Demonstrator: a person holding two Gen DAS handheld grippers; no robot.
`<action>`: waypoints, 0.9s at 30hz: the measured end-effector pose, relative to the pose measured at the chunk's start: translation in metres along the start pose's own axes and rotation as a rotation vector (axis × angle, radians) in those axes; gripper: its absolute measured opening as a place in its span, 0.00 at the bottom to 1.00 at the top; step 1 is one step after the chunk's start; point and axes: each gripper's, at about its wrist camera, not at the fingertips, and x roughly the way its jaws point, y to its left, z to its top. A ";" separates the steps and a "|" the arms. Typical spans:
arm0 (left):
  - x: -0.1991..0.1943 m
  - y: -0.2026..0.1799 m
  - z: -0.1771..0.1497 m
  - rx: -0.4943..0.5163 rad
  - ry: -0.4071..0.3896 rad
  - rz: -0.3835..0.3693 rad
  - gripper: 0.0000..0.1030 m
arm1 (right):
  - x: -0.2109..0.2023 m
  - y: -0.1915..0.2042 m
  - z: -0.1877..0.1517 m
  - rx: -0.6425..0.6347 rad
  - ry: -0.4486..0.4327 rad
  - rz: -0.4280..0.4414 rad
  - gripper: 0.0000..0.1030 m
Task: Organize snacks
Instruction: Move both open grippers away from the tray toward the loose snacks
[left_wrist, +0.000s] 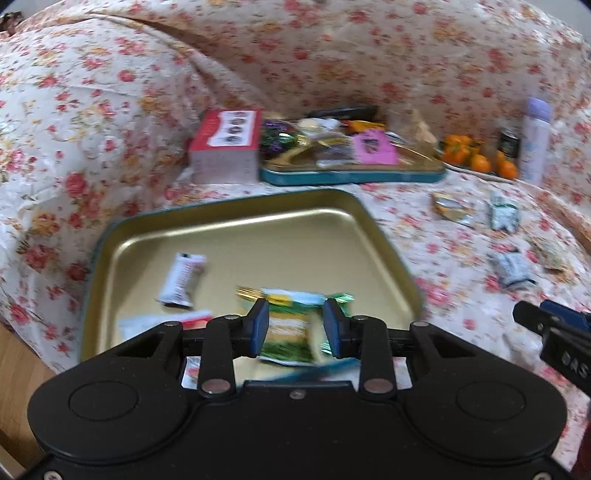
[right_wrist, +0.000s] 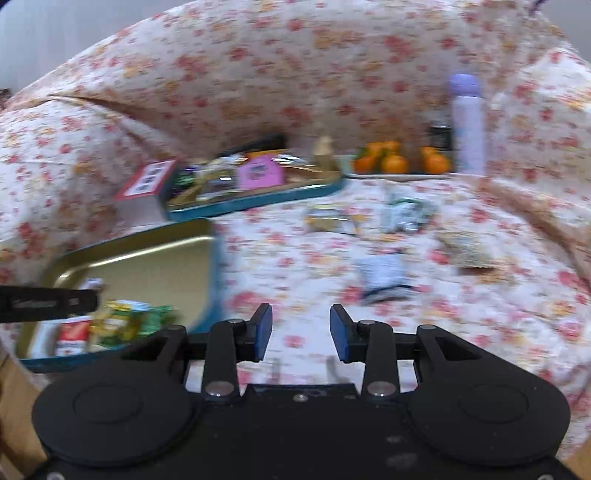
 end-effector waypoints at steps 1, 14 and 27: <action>-0.002 -0.007 -0.002 0.008 0.004 -0.012 0.40 | -0.001 -0.009 -0.001 0.008 -0.001 -0.020 0.36; 0.001 -0.098 0.000 0.099 0.053 -0.126 0.40 | 0.002 -0.090 -0.012 0.122 -0.010 -0.155 0.36; 0.041 -0.161 0.018 0.127 0.122 -0.155 0.40 | 0.036 -0.125 0.018 0.122 -0.089 -0.173 0.37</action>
